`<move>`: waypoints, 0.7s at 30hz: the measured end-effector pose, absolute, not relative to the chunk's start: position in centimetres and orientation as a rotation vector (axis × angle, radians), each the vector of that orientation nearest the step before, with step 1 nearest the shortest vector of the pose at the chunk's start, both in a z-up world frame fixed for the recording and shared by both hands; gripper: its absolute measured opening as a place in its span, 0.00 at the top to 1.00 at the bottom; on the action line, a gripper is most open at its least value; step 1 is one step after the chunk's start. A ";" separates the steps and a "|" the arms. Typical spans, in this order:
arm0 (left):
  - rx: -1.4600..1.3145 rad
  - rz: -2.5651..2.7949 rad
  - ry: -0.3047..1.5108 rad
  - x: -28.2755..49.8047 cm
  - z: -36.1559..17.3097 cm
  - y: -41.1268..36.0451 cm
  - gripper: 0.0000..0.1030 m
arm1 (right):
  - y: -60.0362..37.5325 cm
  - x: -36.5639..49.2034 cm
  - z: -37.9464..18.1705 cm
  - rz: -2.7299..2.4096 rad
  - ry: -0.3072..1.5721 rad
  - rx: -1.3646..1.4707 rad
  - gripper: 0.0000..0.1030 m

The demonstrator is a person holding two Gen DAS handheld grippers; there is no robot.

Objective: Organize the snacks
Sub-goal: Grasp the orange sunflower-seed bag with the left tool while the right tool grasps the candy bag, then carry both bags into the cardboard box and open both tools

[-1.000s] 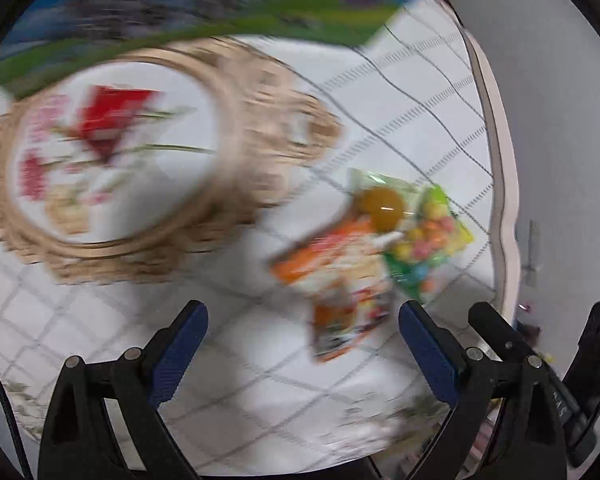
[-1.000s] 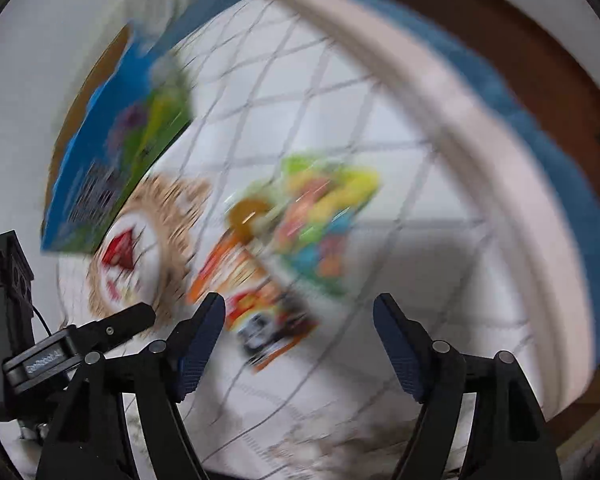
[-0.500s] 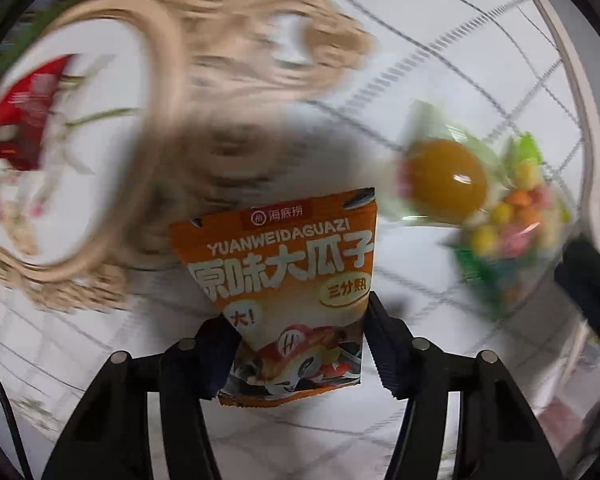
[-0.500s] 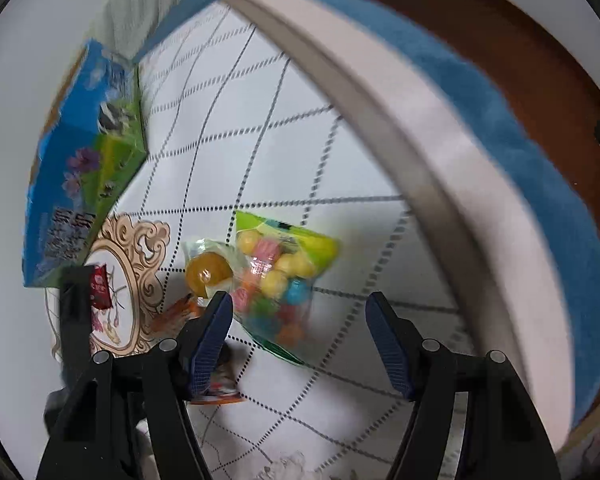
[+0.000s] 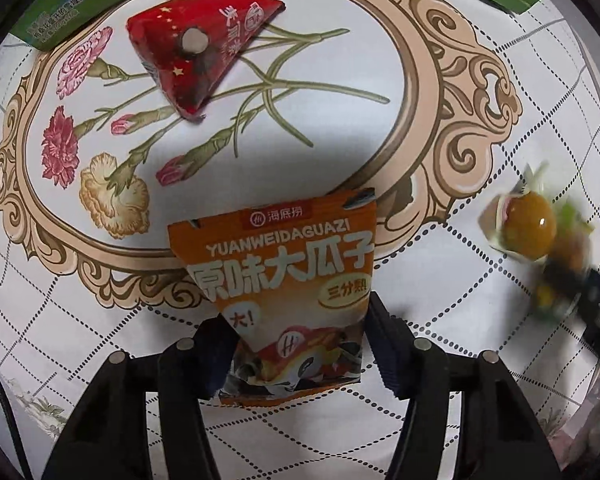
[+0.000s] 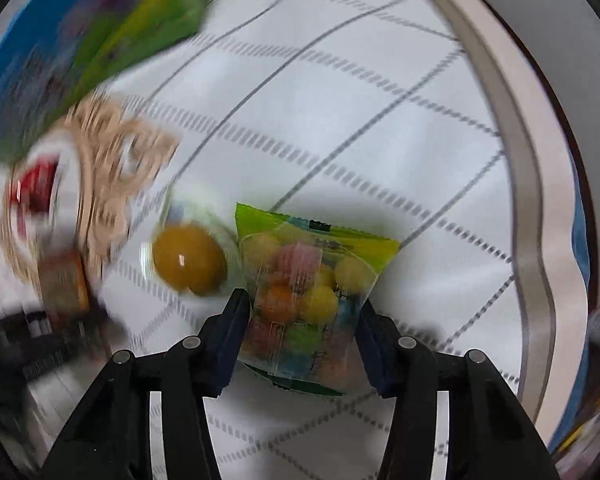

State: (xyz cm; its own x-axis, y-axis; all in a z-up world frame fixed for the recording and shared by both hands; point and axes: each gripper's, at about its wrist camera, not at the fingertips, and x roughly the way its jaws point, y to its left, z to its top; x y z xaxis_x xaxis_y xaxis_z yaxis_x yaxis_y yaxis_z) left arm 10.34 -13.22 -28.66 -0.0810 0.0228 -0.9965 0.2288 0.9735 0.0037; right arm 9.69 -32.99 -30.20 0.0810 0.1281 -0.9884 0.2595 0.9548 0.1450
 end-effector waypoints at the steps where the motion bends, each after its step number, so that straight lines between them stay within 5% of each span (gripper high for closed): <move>1: 0.193 -0.179 1.648 10.5 -28.6 -12.8 0.41 | -32.2 9.4 -30.2 -0.076 1.512 0.279 0.48; 10: 0.215 -0.195 1.640 10.6 -29.3 -12.8 0.37 | -30.1 7.1 -30.8 -0.050 1.562 0.287 0.46; 13: 0.229 -0.185 1.625 10.9 -29.1 -13.7 0.46 | -30.9 7.3 -31.3 -0.102 1.549 0.358 0.46; 21: 0.222 -0.230 1.605 10.7 -25.0 -13.4 0.50 | -29.8 6.2 -30.7 -0.083 1.501 0.383 0.49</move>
